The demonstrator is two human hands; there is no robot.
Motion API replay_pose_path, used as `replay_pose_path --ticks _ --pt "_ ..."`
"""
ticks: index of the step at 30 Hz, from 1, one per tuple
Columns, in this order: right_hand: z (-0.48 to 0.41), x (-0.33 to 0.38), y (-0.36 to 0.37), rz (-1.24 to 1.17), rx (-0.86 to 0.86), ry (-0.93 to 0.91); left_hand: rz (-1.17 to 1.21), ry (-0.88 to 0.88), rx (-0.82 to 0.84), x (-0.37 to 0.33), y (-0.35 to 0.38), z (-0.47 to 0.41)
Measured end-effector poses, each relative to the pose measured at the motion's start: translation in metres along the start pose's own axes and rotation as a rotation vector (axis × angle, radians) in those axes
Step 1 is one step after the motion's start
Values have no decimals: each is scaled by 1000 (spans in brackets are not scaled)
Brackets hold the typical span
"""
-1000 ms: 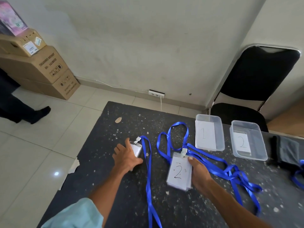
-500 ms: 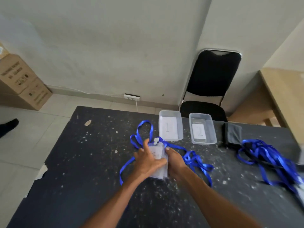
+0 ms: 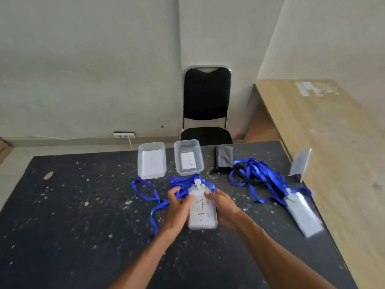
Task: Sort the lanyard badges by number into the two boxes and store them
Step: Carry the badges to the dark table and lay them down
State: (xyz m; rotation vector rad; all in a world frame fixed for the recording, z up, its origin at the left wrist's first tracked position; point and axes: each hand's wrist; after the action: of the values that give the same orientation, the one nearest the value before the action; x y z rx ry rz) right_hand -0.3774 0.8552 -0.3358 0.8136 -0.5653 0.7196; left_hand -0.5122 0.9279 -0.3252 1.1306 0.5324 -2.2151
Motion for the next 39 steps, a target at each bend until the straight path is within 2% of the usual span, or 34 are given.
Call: replay_pose_path --ticks 1,3,5,6,7,8,11,13,15,16,19,20,22,27,30,34,39 --pt "8 6 -12 12 -2 7 151 -118 18 0 8 -2" --pt "25 17 -32 50 -4 11 396 -341 258 -6 27 -4" --pt "41 26 -49 91 17 -1 613 -392 500 -18 50 -11" --pt "49 30 -56 106 24 -9 711 -365 497 -29 63 -13" --pt "57 34 -64 118 29 -23 766 -322 429 -37 75 -18" --pt "64 37 -73 121 29 -38 772 -266 294 -46 86 -23" --pt "84 49 -100 112 -13 -89 597 -156 -86 -55 109 -29" --pt "94 54 -117 105 -31 -111 451 -195 -205 -46 120 -23" --pt "102 56 -131 87 -51 -116 398 -281 -217 -34 132 -7" --pt "105 57 -135 73 -58 -118 430 -354 -119 -28 140 0" --pt "112 58 -144 98 -55 -102 589 -532 399 -23 162 9" --pt "114 59 -145 119 -43 -93 661 -515 473 -23 166 2" --pt "117 60 -148 154 -21 -68 772 -447 484 -33 168 -12" --pt "125 69 -167 266 74 30 763 -294 278 -78 163 -54" --pt "128 75 -177 277 93 63 732 -207 227 -111 159 -76" --pt "122 85 -188 270 108 74 715 -123 311 -162 163 -100" --pt "115 119 -201 159 118 -63 657 74 376 -261 178 -128"
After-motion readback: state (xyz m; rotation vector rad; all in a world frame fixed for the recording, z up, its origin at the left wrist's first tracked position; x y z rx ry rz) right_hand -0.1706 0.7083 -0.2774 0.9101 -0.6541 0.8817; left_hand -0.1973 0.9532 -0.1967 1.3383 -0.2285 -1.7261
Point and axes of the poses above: each hand's wrist, its own z-axis away from the middle knuckle, its own y-axis out of the palm, x = y × z, and after that the axes turned 14 degrees about x, right-handed
